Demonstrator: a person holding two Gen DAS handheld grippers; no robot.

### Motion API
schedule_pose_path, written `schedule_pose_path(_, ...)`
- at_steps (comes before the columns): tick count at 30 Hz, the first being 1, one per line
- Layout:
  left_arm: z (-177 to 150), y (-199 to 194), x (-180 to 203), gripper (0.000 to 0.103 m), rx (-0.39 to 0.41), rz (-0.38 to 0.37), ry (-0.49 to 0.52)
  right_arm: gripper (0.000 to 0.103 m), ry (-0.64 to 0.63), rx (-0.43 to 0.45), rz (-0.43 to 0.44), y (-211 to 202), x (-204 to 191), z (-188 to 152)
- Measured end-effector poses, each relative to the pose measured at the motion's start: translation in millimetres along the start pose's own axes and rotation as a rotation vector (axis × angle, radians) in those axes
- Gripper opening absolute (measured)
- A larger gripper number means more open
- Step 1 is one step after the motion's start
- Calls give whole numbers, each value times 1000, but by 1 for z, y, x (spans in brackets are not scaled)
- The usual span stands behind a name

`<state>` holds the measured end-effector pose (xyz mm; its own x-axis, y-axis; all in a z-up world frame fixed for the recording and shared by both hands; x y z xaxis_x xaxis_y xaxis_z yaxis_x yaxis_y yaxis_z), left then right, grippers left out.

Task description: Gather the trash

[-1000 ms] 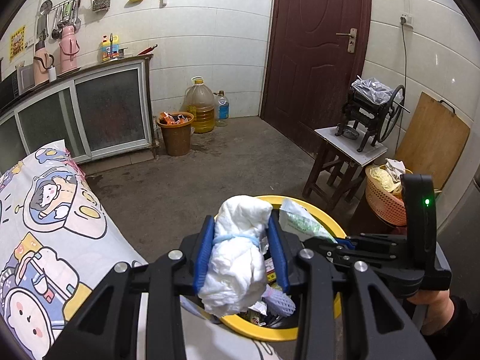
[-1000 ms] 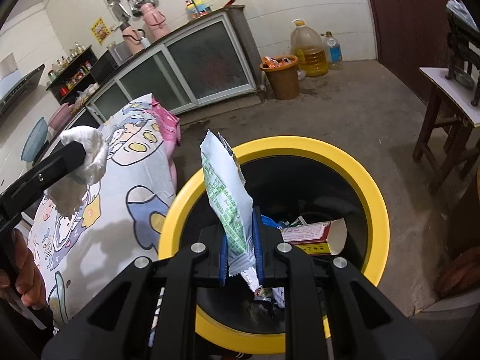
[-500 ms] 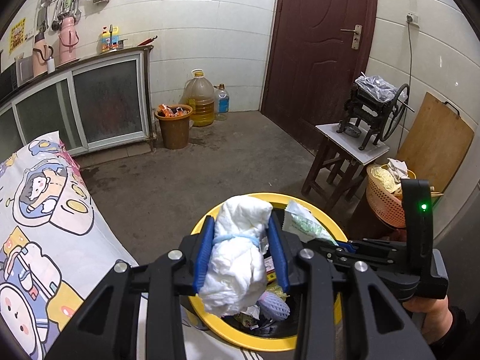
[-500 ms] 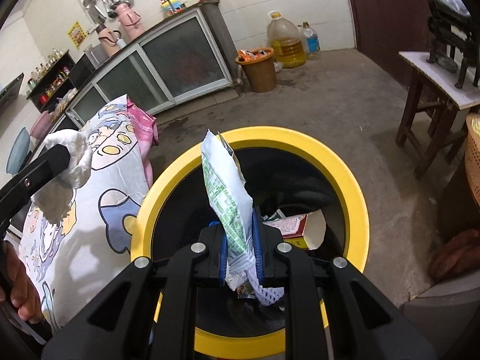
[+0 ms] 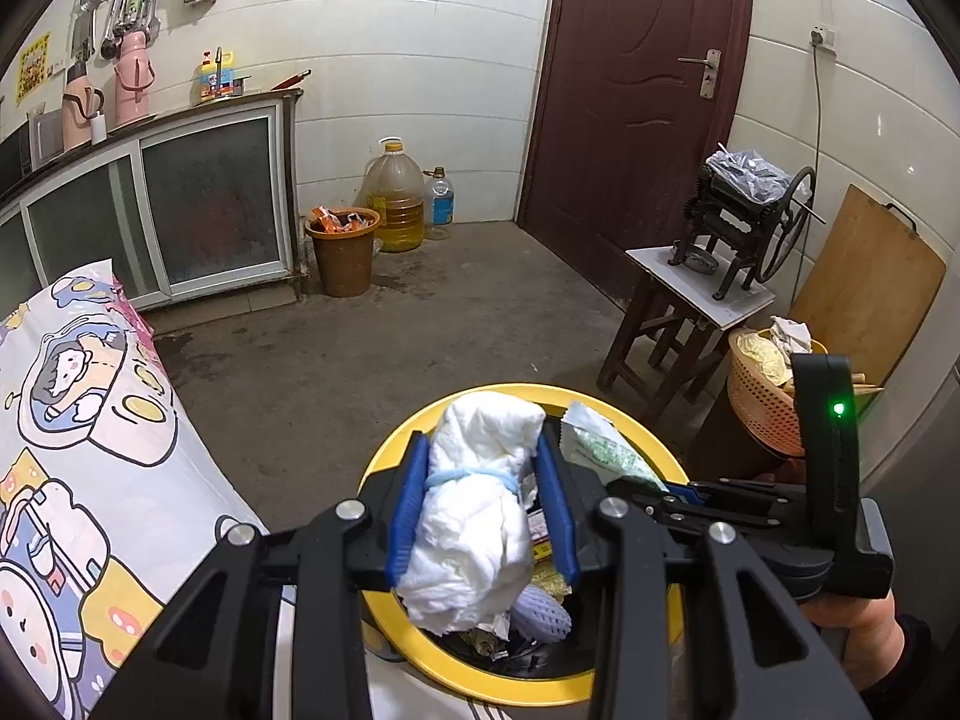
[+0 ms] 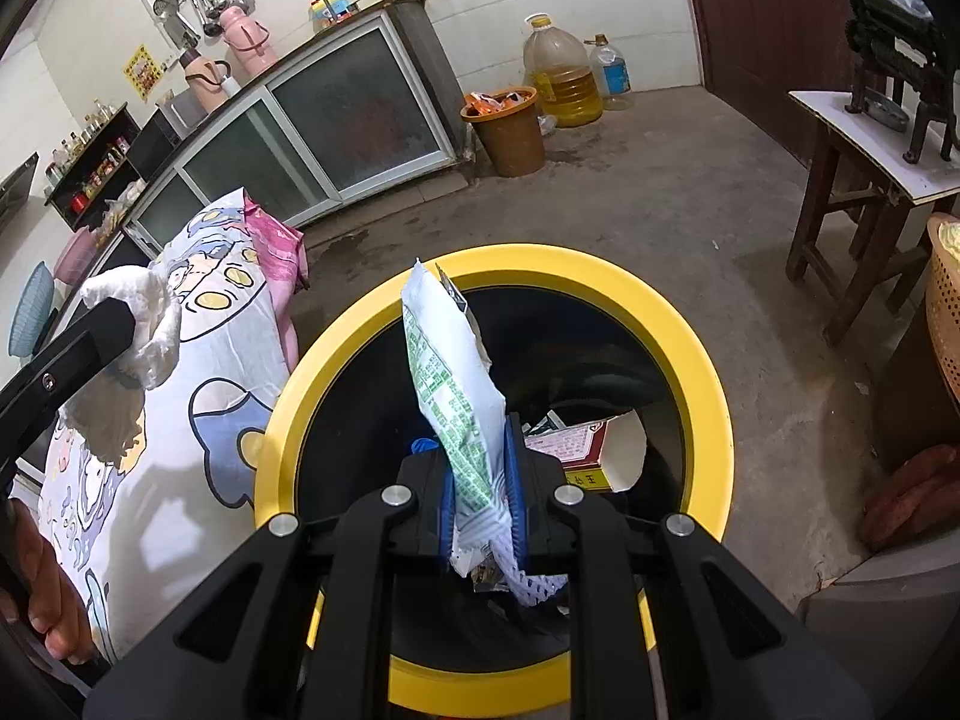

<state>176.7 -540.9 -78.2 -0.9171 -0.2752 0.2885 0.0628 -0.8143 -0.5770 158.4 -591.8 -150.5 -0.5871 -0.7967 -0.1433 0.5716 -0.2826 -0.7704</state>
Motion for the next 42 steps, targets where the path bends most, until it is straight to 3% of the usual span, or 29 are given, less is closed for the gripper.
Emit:
schedule_pose_path(10,1,0,0,34,2,-4,-10,16,15,-4,-30,0,7,2)
schedule_pose_path(11,2,-1,-2,39,7,3,-16,17,23,-5,-37,0,9,3)
schedule_pose_path(13,3,-5,-6,52,21,15,-39,40,44,-19,-47,2,14,3)
schedule_pose_path(14,4,-7,-8,62,28,19,-50,47,63,-20,-53,1,18,4)
schedule_pose_path(15,4,-10,-11,65,38,22,-64,53,71,-16,-58,0,20,4)
schedule_pose_path(19,6,-23,-24,72,64,22,-129,53,77,-11,-76,-5,24,4)
schedule_pose_path(26,2,-54,-43,72,108,50,-186,53,88,1,-81,-20,22,7)
schedule_pose_path(31,-7,-92,-59,72,154,78,-222,53,73,46,-86,-40,12,13)
schedule_pose_path(36,-26,-148,-84,72,215,165,-249,54,45,144,-67,-71,-16,19)
schedule_pose_path(42,-63,-237,-106,79,318,289,-295,72,-47,290,5,-114,-76,16)
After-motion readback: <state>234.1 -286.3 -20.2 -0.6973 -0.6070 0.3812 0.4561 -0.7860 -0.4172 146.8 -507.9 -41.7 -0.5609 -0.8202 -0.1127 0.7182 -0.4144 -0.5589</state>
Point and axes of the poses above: each gripper's, at about its wrist camera, not at the fingertips, and y roughly the way its jaws point, x to its right, z to its top, the point moved 10 cm from there along y, roughly the way its jaws point, and after that the axes turned 15 degrees about -z, right-handed, at the moved point
